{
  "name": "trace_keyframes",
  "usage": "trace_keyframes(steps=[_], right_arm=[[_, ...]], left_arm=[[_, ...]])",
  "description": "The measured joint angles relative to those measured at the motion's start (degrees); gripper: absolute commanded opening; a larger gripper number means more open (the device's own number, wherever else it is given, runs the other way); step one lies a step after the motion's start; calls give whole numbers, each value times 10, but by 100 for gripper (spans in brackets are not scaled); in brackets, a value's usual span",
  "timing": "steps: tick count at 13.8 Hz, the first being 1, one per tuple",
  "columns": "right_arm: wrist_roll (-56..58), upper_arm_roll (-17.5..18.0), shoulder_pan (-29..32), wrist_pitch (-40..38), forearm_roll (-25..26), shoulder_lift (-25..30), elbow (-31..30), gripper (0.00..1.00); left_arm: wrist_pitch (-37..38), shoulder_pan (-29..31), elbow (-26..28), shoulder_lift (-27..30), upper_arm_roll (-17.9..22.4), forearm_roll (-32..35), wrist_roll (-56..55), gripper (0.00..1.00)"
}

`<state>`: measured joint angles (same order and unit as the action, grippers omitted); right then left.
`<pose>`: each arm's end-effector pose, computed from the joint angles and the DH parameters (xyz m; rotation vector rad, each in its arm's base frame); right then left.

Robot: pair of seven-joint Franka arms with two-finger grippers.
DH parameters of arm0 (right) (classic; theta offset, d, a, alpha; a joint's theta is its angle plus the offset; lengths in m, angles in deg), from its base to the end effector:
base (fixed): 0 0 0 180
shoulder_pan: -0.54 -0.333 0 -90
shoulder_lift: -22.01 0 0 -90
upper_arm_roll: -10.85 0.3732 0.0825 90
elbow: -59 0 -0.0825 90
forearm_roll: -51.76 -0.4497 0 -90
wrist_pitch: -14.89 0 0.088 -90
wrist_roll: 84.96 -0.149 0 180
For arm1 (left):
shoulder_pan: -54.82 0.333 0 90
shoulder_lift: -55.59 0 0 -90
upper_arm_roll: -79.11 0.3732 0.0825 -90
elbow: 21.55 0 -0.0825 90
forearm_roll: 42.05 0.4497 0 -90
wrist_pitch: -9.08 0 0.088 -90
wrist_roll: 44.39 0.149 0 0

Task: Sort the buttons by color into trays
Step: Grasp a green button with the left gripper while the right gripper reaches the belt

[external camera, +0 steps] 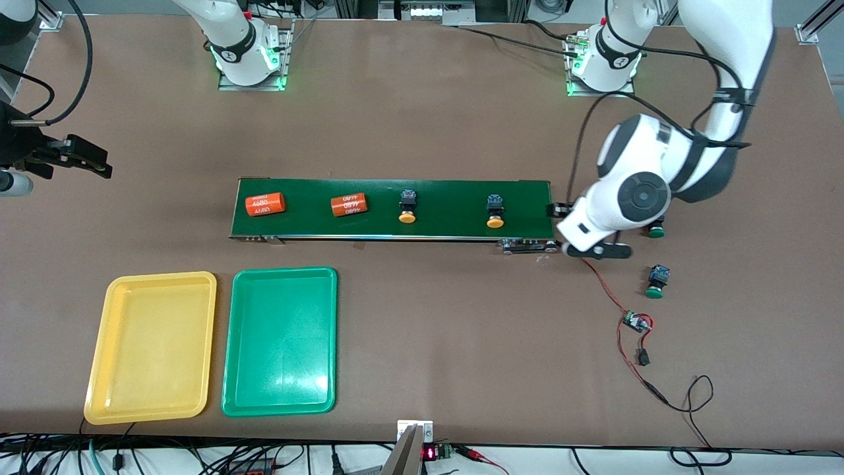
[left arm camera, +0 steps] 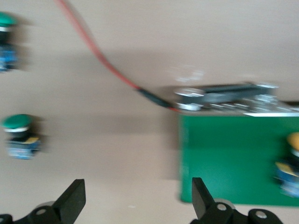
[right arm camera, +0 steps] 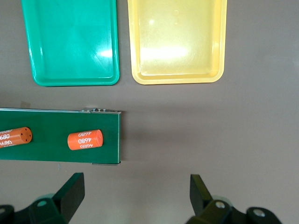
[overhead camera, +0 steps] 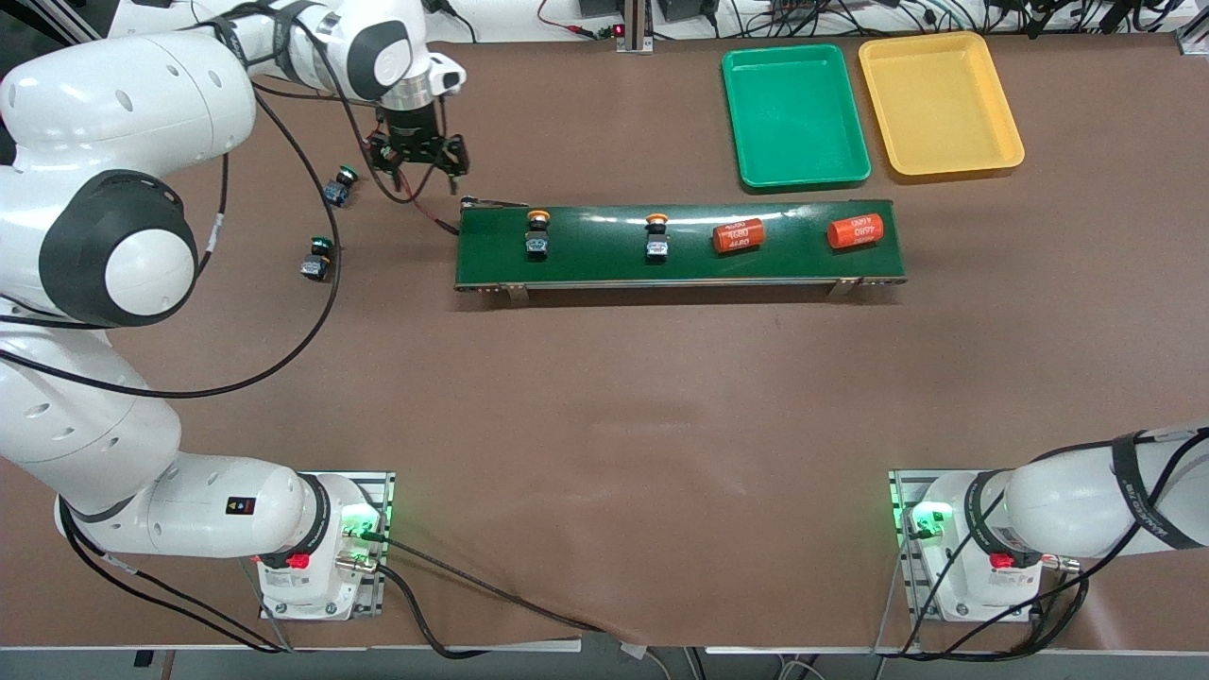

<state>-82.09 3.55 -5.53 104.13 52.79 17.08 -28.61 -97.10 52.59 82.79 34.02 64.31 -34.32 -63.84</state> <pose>0.6461 -0.0133 0.6069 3.1131 0.0452 -0.0902 0.6378 -0.1709 0.2899 -2.9792 0.0230 0.4579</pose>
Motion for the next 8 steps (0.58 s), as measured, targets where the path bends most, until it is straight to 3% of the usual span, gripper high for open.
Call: trace_keyframes(steps=[3,8], right_arm=[[0,0,0,0,0,-2,0,100],[-1,4,-23,28,-46,-25,-17,100]], left_arm=[[-14,16,-2,-9,32,56,82,100],[-119,107,-4,-37,41,59,312,100]])
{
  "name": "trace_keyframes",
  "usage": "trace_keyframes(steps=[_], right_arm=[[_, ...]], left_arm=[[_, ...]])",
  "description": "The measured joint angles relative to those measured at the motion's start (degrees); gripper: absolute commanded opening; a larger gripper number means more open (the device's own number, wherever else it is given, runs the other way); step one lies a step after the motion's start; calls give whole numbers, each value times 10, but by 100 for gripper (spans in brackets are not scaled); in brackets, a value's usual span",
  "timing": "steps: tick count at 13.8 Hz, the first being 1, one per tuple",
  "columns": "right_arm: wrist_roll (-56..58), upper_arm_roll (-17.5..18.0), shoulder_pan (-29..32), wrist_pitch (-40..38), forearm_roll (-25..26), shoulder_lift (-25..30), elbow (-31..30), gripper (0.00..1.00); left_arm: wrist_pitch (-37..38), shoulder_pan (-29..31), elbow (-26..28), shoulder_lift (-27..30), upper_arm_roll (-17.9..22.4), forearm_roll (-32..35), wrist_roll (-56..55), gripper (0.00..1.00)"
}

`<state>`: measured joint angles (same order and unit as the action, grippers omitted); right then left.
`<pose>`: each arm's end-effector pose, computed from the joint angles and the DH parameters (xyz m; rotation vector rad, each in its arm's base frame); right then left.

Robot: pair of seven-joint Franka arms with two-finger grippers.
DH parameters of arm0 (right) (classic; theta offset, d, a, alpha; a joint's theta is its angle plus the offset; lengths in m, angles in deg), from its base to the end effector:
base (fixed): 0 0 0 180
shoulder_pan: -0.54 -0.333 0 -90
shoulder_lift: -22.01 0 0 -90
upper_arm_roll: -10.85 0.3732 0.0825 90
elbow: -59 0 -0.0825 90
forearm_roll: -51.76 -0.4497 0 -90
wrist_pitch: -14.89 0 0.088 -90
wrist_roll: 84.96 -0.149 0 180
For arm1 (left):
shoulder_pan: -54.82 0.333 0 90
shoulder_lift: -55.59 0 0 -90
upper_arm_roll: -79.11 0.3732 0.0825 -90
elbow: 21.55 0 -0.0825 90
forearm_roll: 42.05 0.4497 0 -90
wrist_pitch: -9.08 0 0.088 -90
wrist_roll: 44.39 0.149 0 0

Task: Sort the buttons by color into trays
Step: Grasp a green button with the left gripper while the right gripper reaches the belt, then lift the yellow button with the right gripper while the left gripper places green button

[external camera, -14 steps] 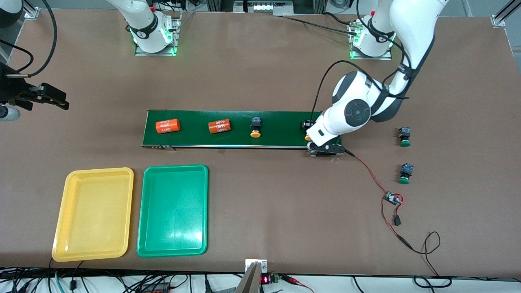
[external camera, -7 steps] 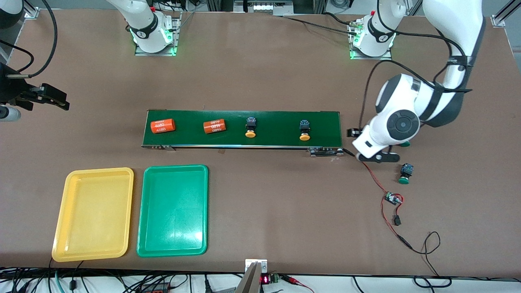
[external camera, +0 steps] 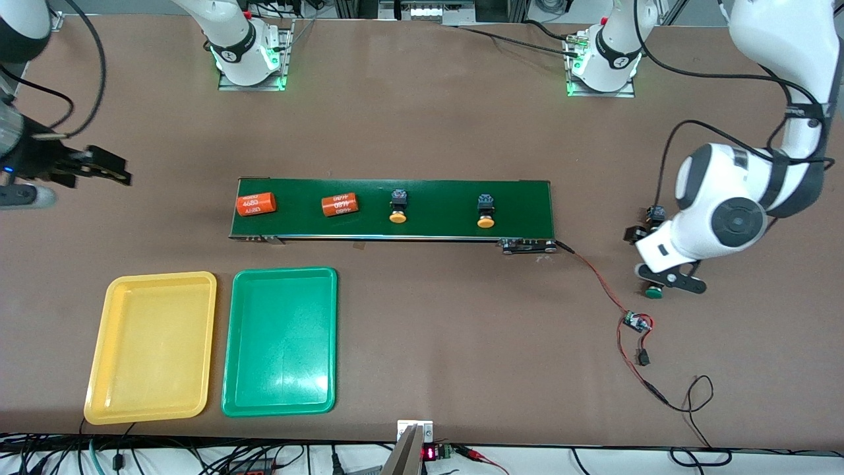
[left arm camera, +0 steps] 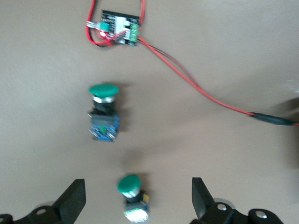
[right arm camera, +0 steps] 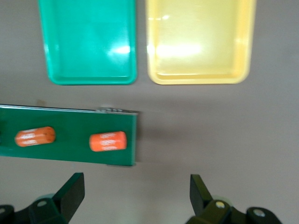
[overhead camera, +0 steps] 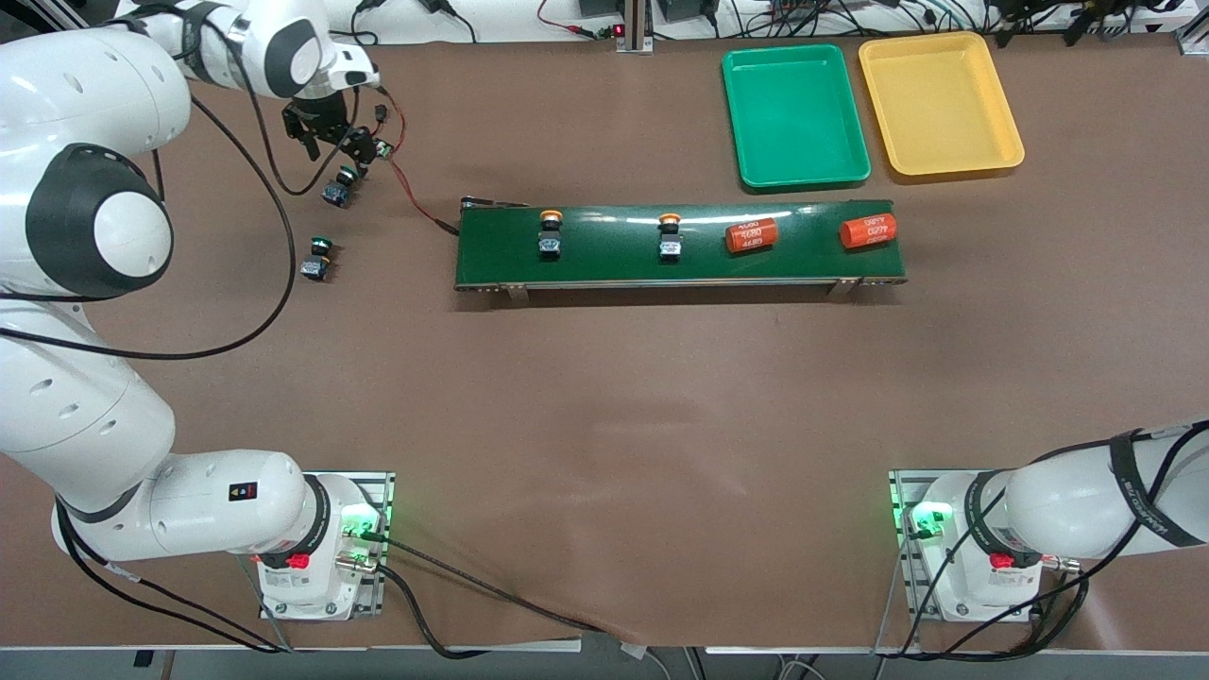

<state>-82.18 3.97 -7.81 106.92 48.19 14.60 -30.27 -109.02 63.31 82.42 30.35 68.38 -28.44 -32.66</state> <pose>0.6611 0.0303 0.5672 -3.0897 -0.1079 0.1232 0.6943 0.0002 0.2571 -2.9754 0.5494 0.2897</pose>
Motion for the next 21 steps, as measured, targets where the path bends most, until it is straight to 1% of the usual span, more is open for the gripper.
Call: trace_keyframes(steps=[2,3,4,5,7,8,9,10,12,15,17,18,19,21], right_arm=[[-5,8,-38,53,-5,-7,-40,100],[-13,21,-52,83,-6,-8,-65,100],[-39,43,-61,114,-7,-8,-90,100],[-80,71,-65,147,-7,-8,-118,100],[-189,143,-70,220,-7,-7,-177,100],[-239,174,-74,258,-7,-6,-205,100],[-279,194,-80,295,-7,-5,-231,100],[-312,205,-87,325,-7,-4,-252,100],[-361,211,-110,358,-7,-7,-279,100],[-390,212,-149,391,-7,-31,-291,100],[-390,212,-164,402,-6,-53,-292,100],[-390,212,-169,404,-6,-61,-292,100],[-390,212,-171,404,-3,-67,-292,100],[-390,211,-172,411,28,-80,-292,100]], left_arm=[[-62,32,0,-33,1,0,72,100],[-97,43,0,-50,1,0,102,100],[-125,49,0,-65,1,0,121,100],[-142,52,0,-77,1,0,128,100],[-163,52,0,-92,0,0,134,100],[-174,52,0,-96,0,0,136,100],[-182,53,0,-101,2,0,140,97],[-186,54,0,-107,3,0,143,84],[-189,57,1,-118,7,0,146,54],[-189,59,1,-124,11,0,146,30],[-180,60,0,-123,11,0,145,24],[-163,60,-2,-120,11,-3,142,23],[-135,60,-7,-116,11,-10,134,23],[-71,59,-19,-100,5,-43,123,23]])
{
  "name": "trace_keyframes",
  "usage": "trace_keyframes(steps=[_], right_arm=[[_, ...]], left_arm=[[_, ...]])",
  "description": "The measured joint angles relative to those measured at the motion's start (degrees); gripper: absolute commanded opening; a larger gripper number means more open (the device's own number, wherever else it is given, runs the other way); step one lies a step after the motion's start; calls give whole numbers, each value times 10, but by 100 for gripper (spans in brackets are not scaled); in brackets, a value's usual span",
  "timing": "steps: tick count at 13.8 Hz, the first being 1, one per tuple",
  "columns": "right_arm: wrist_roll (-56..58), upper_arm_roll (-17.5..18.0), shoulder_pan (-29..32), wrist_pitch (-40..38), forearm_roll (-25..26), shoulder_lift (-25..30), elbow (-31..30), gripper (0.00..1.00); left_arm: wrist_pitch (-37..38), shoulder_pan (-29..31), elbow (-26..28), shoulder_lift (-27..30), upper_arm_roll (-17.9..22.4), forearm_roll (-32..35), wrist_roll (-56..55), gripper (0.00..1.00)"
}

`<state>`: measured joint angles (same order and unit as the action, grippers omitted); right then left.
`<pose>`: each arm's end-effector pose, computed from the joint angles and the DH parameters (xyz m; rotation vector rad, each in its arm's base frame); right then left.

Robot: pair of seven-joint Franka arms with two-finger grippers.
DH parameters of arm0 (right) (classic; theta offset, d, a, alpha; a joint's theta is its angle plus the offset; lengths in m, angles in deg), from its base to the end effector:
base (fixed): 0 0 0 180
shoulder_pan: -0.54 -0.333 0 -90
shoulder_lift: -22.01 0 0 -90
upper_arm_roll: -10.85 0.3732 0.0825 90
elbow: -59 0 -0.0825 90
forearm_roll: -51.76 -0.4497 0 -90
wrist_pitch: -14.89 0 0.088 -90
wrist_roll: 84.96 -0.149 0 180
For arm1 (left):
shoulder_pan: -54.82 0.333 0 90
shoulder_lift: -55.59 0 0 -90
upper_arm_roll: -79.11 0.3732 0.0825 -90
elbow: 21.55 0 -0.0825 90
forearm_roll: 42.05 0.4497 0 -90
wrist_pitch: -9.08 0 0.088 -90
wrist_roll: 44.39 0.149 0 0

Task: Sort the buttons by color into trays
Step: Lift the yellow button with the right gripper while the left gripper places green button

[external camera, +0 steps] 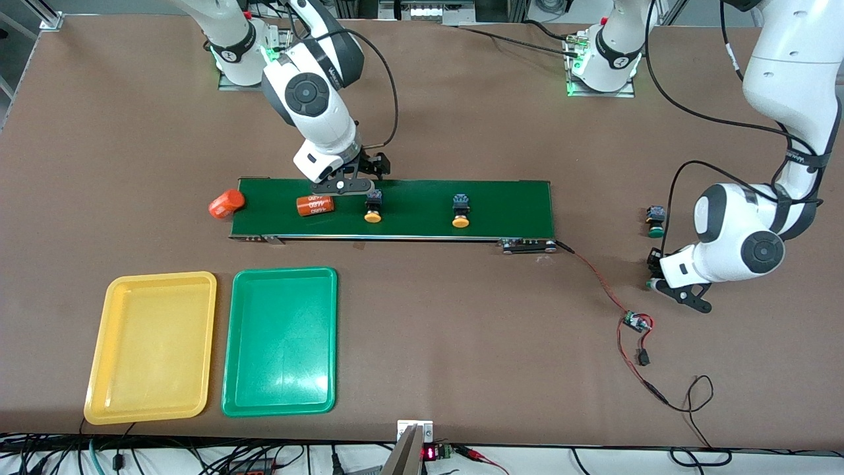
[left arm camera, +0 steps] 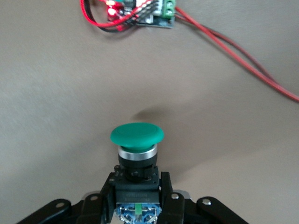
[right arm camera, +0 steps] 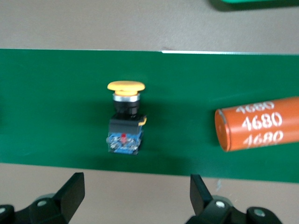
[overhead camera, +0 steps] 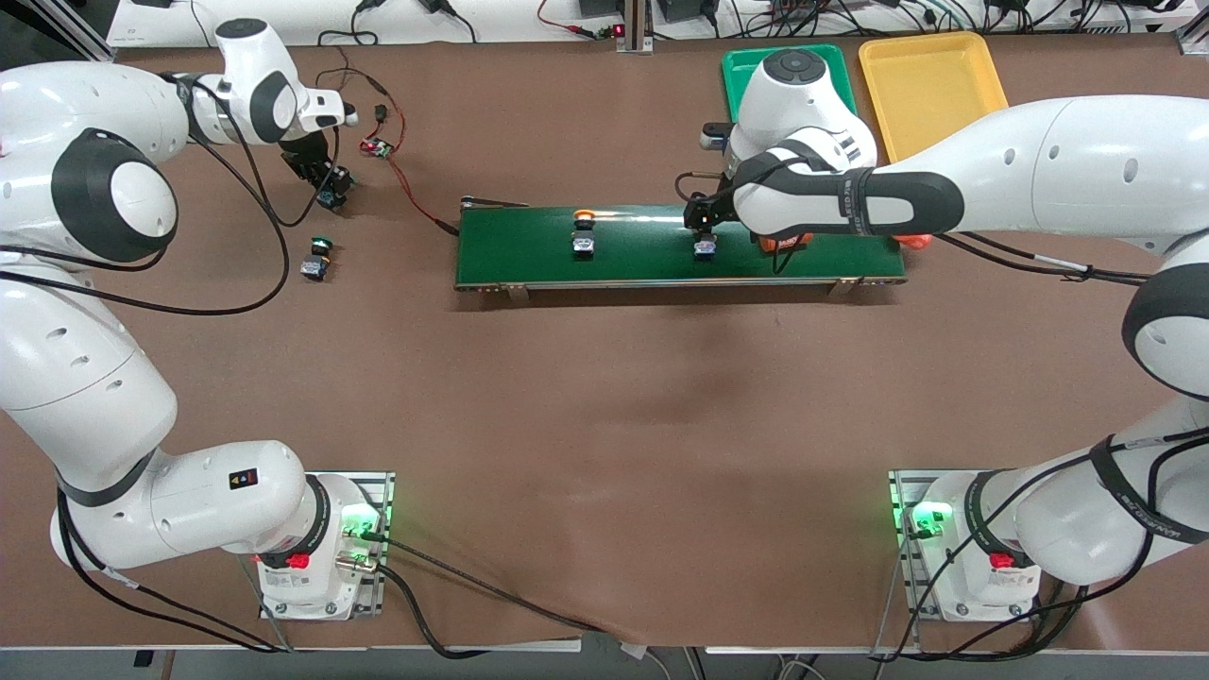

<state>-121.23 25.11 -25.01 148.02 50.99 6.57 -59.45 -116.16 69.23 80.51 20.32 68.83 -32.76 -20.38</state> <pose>0.4974 0.4132 0.2736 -3.0837 -0.0680 0.0782 0.7020 0.0669 0.1569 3.0230 -0.6632 -0.3032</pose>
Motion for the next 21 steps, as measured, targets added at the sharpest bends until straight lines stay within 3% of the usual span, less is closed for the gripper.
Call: trace_keyframes(steps=[4,9,10,12,15,16,17,21], right_arm=[[-10,-1,-2,34,18,-35,0,100],[-13,-21,-2,76,18,-69,1,100],[-13,-25,-2,77,18,-72,1,66],[-23,-28,-2,77,18,-74,2,44],[-55,-28,-7,77,18,-74,2,23],[-57,-28,-9,77,18,-74,3,20],[-59,-30,-9,78,18,-74,5,17],[-59,-76,-9,80,21,-72,51,17]], left_arm=[[163,-3,-47,30,-57,-79,-91,23],[206,-18,-44,32,-198,-93,-336,23],[206,-23,-39,32,-218,-93,-367,23],[195,-33,-22,32,-238,-93,-406,23],[129,-46,26,31,-254,-93,-450,24],[110,-49,41,31,-259,-93,-464,38],[95,-50,54,31,-265,-93,-480,98],[87,-51,59,34,-284,-93,-528,100]])
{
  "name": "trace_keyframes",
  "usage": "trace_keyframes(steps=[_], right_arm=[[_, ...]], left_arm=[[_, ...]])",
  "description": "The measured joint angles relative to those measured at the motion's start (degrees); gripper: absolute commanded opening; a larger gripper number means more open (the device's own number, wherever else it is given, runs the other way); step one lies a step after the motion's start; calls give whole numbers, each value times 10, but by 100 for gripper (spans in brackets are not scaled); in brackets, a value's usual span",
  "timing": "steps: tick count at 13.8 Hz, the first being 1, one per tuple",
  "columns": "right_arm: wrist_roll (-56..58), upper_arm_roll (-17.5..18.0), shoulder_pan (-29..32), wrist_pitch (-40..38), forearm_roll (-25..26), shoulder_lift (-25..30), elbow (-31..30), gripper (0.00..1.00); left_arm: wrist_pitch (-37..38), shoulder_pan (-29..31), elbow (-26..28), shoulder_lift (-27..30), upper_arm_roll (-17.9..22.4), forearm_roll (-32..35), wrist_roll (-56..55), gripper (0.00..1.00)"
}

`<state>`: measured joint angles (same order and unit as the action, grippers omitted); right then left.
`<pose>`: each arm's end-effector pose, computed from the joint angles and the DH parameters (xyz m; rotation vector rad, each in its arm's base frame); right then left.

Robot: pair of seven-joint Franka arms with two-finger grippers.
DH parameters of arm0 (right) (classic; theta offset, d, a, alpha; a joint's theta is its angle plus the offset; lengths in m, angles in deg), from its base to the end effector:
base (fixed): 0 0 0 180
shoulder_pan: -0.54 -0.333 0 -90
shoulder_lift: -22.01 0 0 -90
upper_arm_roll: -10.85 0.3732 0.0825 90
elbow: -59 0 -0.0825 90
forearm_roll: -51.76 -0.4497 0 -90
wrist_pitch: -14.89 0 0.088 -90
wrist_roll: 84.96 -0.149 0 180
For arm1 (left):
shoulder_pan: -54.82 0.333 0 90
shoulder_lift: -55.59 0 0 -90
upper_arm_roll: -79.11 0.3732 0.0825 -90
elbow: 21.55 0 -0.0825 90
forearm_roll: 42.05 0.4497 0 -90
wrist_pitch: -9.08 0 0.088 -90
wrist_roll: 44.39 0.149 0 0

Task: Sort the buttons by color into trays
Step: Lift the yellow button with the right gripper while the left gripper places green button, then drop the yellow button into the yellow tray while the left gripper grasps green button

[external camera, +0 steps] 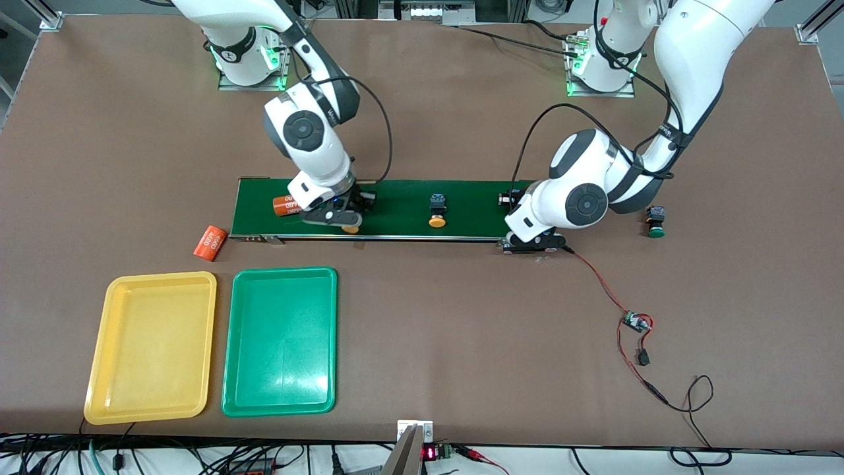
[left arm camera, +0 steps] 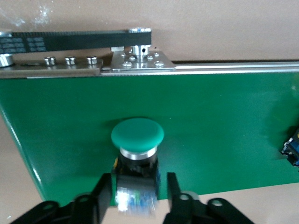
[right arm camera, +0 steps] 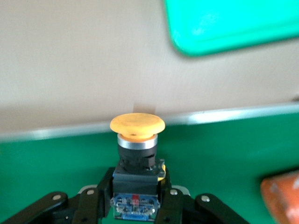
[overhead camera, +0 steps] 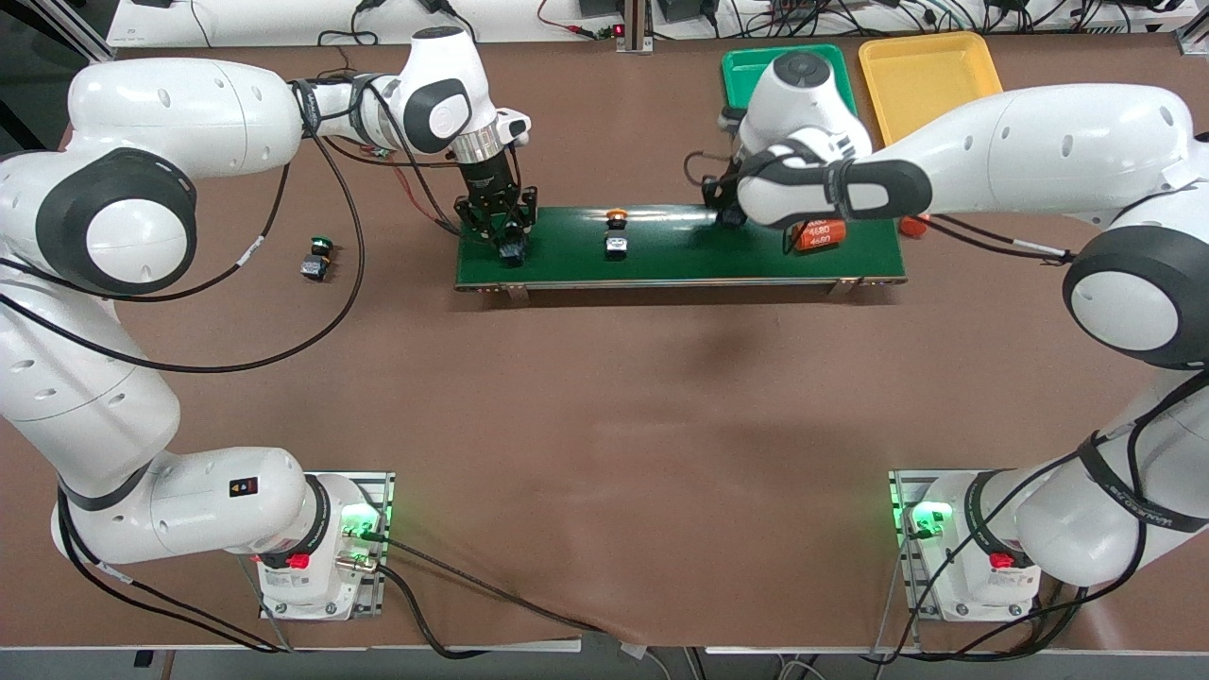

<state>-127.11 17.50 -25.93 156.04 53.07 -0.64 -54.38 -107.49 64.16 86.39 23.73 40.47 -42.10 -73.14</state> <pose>0.5815 0.3763 0.2405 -3.0524 0.2315 -0.0847 0.5809 -0.3128 0.2191 2.9143 0.0253 -0.6181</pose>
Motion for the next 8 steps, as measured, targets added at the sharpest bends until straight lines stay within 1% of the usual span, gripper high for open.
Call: trace_keyframes(steps=[2,4,6,8], right_arm=[[38,-49,3,-6,3,0,30,17],[132,-91,21,-32,3,-5,56,17],[244,-112,57,-60,3,-18,84,17],[346,-118,99,-69,3,-34,101,17]], left_arm=[[10,4,-10,9,0,0,-3,100],[64,11,-41,19,2,9,-3,100],[139,21,-85,28,8,55,-3,100],[200,30,-112,33,21,122,-3,100]])
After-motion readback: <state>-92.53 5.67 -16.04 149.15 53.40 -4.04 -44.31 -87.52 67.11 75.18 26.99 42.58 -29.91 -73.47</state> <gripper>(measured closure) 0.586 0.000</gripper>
